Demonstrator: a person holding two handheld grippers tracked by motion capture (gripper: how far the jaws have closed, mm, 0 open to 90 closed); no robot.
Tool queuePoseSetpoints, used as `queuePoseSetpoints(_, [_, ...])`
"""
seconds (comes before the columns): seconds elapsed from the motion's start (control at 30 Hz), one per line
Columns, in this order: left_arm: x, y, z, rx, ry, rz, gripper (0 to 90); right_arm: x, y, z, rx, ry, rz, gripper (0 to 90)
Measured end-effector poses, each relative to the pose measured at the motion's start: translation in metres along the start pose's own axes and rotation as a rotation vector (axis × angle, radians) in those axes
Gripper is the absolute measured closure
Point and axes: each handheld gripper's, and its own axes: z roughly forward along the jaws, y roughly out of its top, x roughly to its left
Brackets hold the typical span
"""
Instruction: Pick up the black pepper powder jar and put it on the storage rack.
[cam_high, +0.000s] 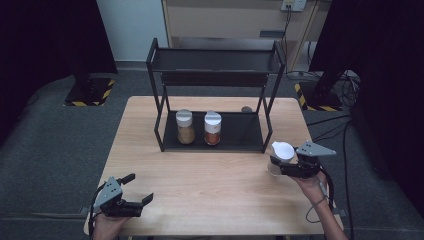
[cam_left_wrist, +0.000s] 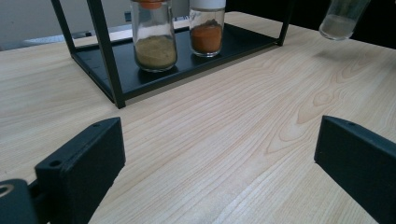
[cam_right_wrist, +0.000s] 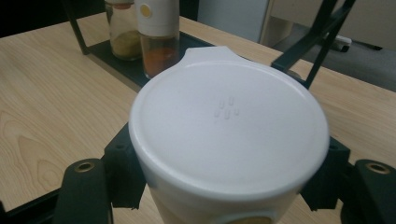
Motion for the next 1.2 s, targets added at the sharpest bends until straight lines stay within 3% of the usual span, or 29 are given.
queuePoseSetpoints(0.5, [0.0,0.0,0.0,0.001,-0.004,0.002,1.0,0.012,0.018,0.029,0.007,0.058,-0.023,31.0])
queuePoseSetpoints(1.2, [0.0,0.001,0.0,0.004,-0.006,0.007,1.0,0.028,0.04,0.065,-0.011,0.08,-0.029,31.0])
